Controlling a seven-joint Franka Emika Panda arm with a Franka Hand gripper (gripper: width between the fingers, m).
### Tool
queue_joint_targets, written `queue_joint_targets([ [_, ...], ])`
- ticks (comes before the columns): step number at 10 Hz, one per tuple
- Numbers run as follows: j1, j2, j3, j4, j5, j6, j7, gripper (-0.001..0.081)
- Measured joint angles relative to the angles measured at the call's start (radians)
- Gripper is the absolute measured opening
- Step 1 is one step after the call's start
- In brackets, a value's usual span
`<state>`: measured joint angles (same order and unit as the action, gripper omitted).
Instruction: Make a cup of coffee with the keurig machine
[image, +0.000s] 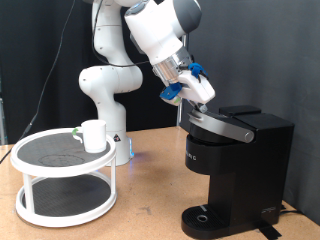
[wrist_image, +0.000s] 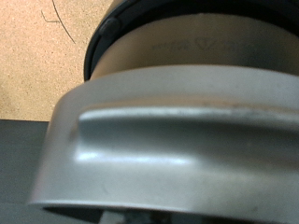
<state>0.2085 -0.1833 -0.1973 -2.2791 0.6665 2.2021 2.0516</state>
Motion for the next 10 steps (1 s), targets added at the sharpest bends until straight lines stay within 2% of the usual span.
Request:
queue_joint_targets([
  [5, -0.004, 0.042, 0.0, -0.033, -0.058, 0.069, 0.054, 0.0],
  [8, -0.004, 0.047, -0.002, -0.031, -0.057, 0.089, 0.058, 0.0],
  [10, -0.004, 0.048, -0.009, -0.031, -0.022, 0.089, 0.042, 0.0],
])
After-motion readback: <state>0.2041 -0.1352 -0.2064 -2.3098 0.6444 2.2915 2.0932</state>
